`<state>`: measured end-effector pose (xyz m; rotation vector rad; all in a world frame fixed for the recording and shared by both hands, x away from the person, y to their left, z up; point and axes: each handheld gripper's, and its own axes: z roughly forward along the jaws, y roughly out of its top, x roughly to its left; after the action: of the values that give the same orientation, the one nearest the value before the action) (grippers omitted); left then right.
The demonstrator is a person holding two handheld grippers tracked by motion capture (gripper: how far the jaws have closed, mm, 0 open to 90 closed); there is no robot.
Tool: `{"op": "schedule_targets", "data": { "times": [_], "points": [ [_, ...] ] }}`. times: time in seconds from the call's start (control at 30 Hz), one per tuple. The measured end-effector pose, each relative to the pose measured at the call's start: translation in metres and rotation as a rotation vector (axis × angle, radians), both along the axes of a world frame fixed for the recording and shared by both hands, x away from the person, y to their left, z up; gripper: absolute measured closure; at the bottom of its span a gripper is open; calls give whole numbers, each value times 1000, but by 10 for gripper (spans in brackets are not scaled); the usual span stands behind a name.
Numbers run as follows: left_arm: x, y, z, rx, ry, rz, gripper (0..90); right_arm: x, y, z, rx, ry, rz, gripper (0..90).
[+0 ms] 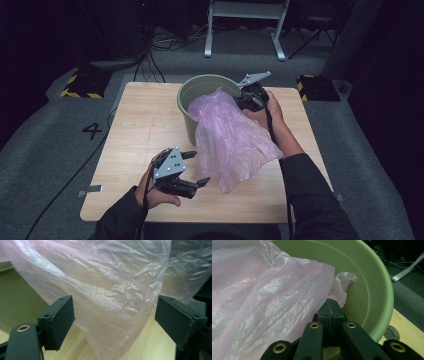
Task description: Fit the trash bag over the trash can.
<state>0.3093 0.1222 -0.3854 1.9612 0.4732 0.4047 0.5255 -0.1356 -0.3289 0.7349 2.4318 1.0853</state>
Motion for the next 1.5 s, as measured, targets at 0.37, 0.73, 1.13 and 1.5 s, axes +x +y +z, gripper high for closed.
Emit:
{"op": "schedule_targets", "data": {
  "times": [0.37,0.73,1.13,1.5],
  "points": [
    [29,-3,4,40,-153,124,727,-1,-8,2,21,-11,-5,894],
    [6,-4,4,63,-118,-27,150,2,-7,0,2,6,-12,897],
    [20,-20,-15,156,-158,83,606,4,-4,-4,17,22,-9,889],
    [28,7,29,49,-252,78,900,6,-6,-3,18,-2,-18,888]
  ]
}}
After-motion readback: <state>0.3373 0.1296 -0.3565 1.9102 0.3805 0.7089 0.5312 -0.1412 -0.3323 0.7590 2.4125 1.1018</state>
